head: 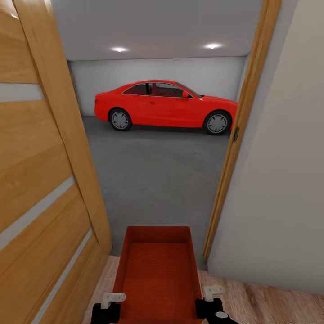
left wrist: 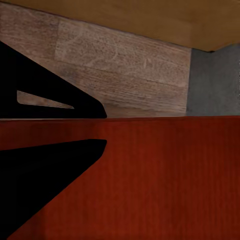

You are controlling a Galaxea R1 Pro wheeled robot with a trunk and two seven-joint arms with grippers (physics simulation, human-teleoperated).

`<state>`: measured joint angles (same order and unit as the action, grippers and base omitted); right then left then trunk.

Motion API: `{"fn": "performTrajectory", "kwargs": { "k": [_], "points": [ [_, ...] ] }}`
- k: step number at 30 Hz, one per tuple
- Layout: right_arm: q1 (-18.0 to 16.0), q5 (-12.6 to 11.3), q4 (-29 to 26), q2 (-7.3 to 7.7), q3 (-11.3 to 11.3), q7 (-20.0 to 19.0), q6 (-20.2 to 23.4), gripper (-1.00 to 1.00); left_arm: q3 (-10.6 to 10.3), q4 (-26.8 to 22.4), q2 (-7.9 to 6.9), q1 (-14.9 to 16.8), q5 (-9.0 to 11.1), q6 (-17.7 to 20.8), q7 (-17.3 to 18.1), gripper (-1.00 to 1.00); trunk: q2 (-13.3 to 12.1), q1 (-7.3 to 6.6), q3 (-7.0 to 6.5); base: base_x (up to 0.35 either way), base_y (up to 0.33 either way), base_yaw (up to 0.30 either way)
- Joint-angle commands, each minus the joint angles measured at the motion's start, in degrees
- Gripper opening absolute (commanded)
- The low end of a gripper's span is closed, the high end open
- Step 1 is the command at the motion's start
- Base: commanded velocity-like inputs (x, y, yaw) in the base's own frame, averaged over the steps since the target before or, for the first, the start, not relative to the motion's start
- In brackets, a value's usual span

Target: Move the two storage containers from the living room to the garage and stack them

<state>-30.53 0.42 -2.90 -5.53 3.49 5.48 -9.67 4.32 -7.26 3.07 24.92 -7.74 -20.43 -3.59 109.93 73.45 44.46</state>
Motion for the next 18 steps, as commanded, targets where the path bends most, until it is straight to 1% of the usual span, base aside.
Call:
{"fn": "performTrajectory", "kwargs": {
  "k": [1,5,7,18],
  "points": [
    [-0.05,-0.16,0.09,-0.01,-0.07,0.5,-0.17,-1.0,1.69,-0.03,0.01,0.04,-0.51,-0.22,-0.81,-1.0,0.02,-0.01,0.05,0.002,0.001,-0.212],
    [-0.05,-0.16,0.09,-0.01,-0.07,0.5,-0.17,-1.0,1.71,-0.03,0.01,0.04,-0.51,-0.22,-0.81,-1.0,0.02,-0.01,0.05,0.001,0.0,-0.211],
    [-0.05,-0.16,0.09,-0.01,-0.07,0.5,-0.17,-1.0,1.73,-0.03,0.01,0.04,-0.52,-0.22,-0.81,-1.0,0.02,-0.01,0.05,0.0,0.0,-0.092],
    [-0.05,-0.16,0.09,-0.01,-0.07,0.5,-0.17,-1.0,1.72,-0.01,0.01,0.04,-0.52,-0.22,-0.81,-1.0,0.02,-0.01,0.05,0.0,0.004,-0.014]
  ]
}}
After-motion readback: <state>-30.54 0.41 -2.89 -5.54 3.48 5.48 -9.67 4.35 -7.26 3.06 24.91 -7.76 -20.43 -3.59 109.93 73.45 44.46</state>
